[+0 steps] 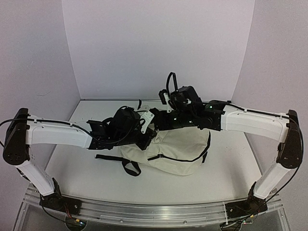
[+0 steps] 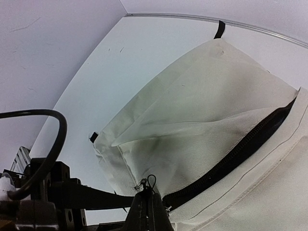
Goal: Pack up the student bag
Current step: Zip the student bag at the center of the board.
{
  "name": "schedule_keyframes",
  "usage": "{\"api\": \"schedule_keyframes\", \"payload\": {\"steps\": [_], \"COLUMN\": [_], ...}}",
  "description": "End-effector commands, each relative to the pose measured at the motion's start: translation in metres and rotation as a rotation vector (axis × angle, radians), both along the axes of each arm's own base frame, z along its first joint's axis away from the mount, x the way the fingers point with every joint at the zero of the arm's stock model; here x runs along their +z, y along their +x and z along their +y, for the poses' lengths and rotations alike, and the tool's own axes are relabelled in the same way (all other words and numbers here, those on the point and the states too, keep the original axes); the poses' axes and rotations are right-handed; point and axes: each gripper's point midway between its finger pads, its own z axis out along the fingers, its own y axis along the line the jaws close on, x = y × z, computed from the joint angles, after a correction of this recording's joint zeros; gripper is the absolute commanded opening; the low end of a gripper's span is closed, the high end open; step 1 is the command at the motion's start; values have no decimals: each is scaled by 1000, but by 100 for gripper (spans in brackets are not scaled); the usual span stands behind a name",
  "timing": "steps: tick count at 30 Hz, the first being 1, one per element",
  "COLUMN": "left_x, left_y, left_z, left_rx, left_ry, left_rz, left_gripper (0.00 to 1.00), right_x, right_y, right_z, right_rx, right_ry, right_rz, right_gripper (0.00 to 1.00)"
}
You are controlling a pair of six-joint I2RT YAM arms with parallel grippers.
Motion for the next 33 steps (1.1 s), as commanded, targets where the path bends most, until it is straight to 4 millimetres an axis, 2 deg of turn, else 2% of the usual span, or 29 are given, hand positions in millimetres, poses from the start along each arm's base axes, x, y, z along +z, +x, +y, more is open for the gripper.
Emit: {"api": "schedule_keyframes", "payload": {"steps": [1, 4, 8, 11, 13, 18, 23, 30, 33], "left_x": [-4, -11, -18, -19, -16, -18, -23, -40, -34], "left_y": [6, 7, 8, 9, 9, 8, 2, -4, -4], "left_z": [1, 6, 7, 6, 4, 3, 7, 16, 18], "left_rx": [31, 50, 60, 60, 59, 54, 46, 52, 66], "left_ry": [13, 19, 25, 25, 13, 10, 10, 44, 22], "left_rz": [-47, -55, -55, -56, -64, -61, -43, -7, -7], "left_gripper": [17, 20, 18, 11, 1, 0, 0, 0, 0], "right_x": [83, 83, 85, 86, 85, 80, 73, 79, 82], "right_y": [7, 8, 9, 10, 10, 14, 30, 54, 58], "right_z": [-1, -4, -6, -6, -6, -9, -22, -25, -23], "right_rx": [-30, -46, -58, -60, -62, -86, -165, -186, -167], "right_ry": [212, 210, 213, 215, 217, 200, 160, 174, 191], "right_rz": [-146, -152, -156, -156, -155, -162, -191, -220, -217], "right_gripper": [0, 0, 0, 0, 0, 0, 0, 0, 0]}}
